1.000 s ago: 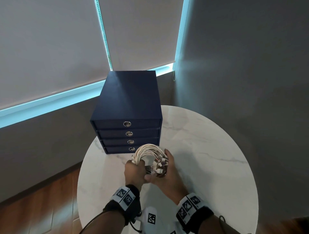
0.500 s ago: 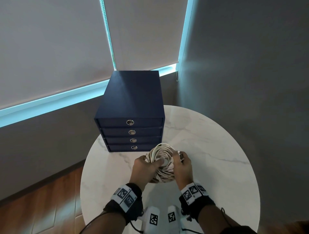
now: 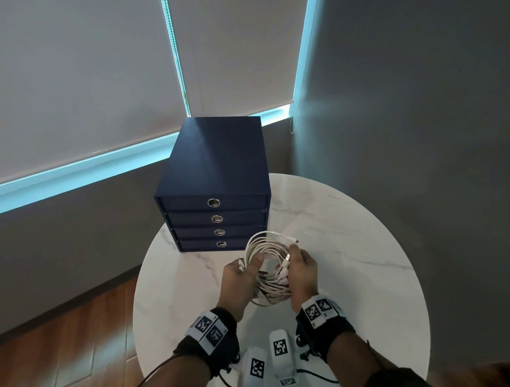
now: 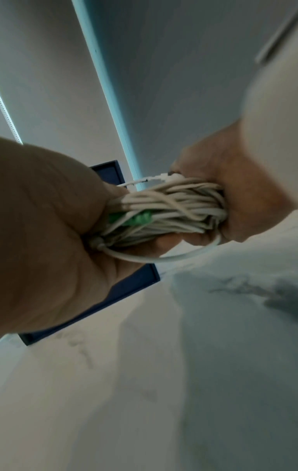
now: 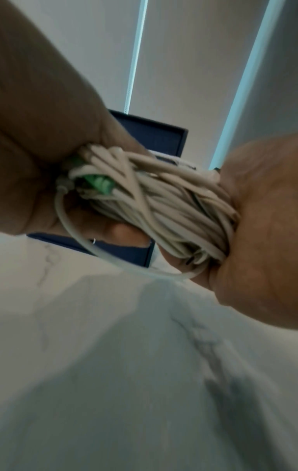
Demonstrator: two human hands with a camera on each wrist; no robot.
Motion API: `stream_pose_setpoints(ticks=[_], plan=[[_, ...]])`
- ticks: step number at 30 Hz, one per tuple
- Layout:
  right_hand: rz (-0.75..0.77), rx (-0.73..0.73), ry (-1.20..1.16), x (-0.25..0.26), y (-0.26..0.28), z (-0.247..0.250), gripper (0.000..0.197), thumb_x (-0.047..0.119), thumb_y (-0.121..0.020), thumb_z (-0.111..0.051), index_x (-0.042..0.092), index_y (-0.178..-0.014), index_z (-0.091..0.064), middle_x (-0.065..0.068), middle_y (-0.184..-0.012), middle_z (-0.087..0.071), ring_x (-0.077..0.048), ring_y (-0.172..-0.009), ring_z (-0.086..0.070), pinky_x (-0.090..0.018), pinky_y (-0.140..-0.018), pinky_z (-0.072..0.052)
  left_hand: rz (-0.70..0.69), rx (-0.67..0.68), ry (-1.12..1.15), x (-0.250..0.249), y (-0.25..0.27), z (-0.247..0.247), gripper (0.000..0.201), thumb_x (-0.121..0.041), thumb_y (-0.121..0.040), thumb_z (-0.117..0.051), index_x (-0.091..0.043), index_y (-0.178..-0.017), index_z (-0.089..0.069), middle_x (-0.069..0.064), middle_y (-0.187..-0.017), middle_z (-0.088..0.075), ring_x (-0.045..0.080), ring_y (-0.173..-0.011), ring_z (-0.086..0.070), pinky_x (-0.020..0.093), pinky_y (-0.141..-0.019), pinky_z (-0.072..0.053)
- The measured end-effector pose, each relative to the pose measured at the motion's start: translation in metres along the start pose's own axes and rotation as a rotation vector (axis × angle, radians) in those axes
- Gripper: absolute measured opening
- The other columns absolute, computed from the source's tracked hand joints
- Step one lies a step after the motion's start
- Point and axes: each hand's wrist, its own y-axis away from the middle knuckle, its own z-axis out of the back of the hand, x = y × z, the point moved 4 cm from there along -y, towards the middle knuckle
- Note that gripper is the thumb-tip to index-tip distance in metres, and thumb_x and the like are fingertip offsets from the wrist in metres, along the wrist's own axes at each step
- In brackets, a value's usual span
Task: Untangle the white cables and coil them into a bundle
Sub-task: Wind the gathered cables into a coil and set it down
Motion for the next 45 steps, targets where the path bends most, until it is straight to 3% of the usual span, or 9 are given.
stream_pose_setpoints(ticks=[5,16,24,29,33,35,38,42,45], plan=[[-0.069,0.021,0.015,-0.011,-0.003,0.006,0.036,0.041,-0.079,-0.051,0.008,-0.067,-0.062,-0.014,-0.063,-0.065,-0.032,-0.063,-0.060,-0.049,-0.068,-0.056,0.033,0.122,-0.114,0.007,-0.003,0.001,0.033,-0.036,-0.089,-0.073,-0.003,-0.090,-0.071,0.009,-0.071,-0.073,0.018,-0.059,-0.066,0.026,-0.052,-0.047],[0.356,0.086,0.233,0.007,0.015,0.002,0.024,0.042,-0.090,-0.047,0.023,-0.081,-0.057,0.001,-0.070,-0.065,-0.017,-0.067,-0.061,-0.039,-0.066,-0.052,0.082,-0.020,-0.148,0.011,-0.011,0.010,0.050,-0.050,-0.081,-0.077,0.000,-0.073,-0.073,0.008,-0.065,-0.073,0.021,-0.060,-0.067,0.030,-0.060,-0.052],[0.077,0.400,0.154,-0.005,0.009,-0.004,0.052,0.069,-0.074,-0.056,0.025,-0.097,-0.069,0.000,-0.090,-0.075,-0.018,-0.086,-0.071,-0.045,-0.089,-0.056,0.027,-0.081,-0.182,0.013,-0.017,0.025,0.047,-0.044,-0.081,-0.079,0.001,-0.070,-0.071,0.005,-0.057,-0.067,0.017,-0.051,-0.060,0.027,-0.054,-0.046],[0.180,0.344,0.215,0.010,0.002,0.001,0.052,0.075,-0.078,-0.042,0.034,-0.103,-0.061,0.007,-0.102,-0.067,-0.013,-0.099,-0.064,-0.045,-0.096,-0.051,0.000,-0.073,-0.267,0.013,-0.025,0.033,0.047,-0.047,-0.079,-0.081,-0.003,-0.067,-0.071,0.010,-0.059,-0.070,0.032,-0.058,-0.069,0.037,-0.057,-0.053],[0.251,0.495,0.421,0.021,0.002,-0.018,0.060,0.077,-0.080,-0.038,0.033,-0.113,-0.059,0.010,-0.116,-0.065,-0.009,-0.110,-0.060,-0.038,-0.103,-0.045,-0.018,-0.019,-0.337,0.009,-0.022,0.031,0.044,-0.041,-0.082,-0.080,0.001,-0.071,-0.070,0.010,-0.056,-0.069,0.019,-0.048,-0.066,0.026,-0.052,-0.049],[0.234,0.548,0.524,0.021,0.002,-0.025,0.053,0.073,-0.087,-0.037,0.028,-0.096,-0.065,0.005,-0.103,-0.071,-0.013,-0.099,-0.065,-0.041,-0.098,-0.048,-0.045,0.010,-0.385,0.006,-0.019,0.030,0.042,-0.040,-0.084,-0.078,-0.001,-0.071,-0.070,0.009,-0.056,-0.069,0.016,-0.047,-0.065,0.024,-0.051,-0.048],[0.141,0.561,0.563,0.014,-0.001,-0.025,0.051,0.051,-0.096,-0.044,0.011,-0.081,-0.071,-0.010,-0.078,-0.074,-0.024,-0.071,-0.068,-0.047,-0.081,-0.056,-0.086,0.040,-0.463,0.001,-0.019,0.033,0.039,-0.044,-0.083,-0.078,-0.008,-0.071,-0.070,0.006,-0.056,-0.070,0.015,-0.050,-0.067,0.027,-0.056,-0.052],[-0.292,0.594,0.223,-0.001,0.003,-0.017,0.049,0.039,-0.098,-0.052,-0.006,-0.100,-0.071,-0.027,-0.086,-0.069,-0.032,-0.061,-0.064,-0.039,-0.061,-0.053,-0.091,0.072,-0.493,0.000,-0.019,0.039,0.041,-0.049,-0.081,-0.078,-0.009,-0.075,-0.072,0.005,-0.059,-0.072,0.017,-0.053,-0.069,0.027,-0.057,-0.054],[-0.444,0.575,0.026,-0.006,0.008,-0.013,0.044,0.029,-0.095,-0.058,-0.011,-0.111,-0.066,-0.029,-0.098,-0.062,-0.035,-0.078,-0.062,-0.052,-0.081,-0.054,-0.099,0.079,-0.471,-0.001,-0.017,0.040,0.041,-0.049,-0.080,-0.078,-0.010,-0.075,-0.071,0.005,-0.058,-0.072,0.018,-0.053,-0.069,0.026,-0.057,-0.054]])
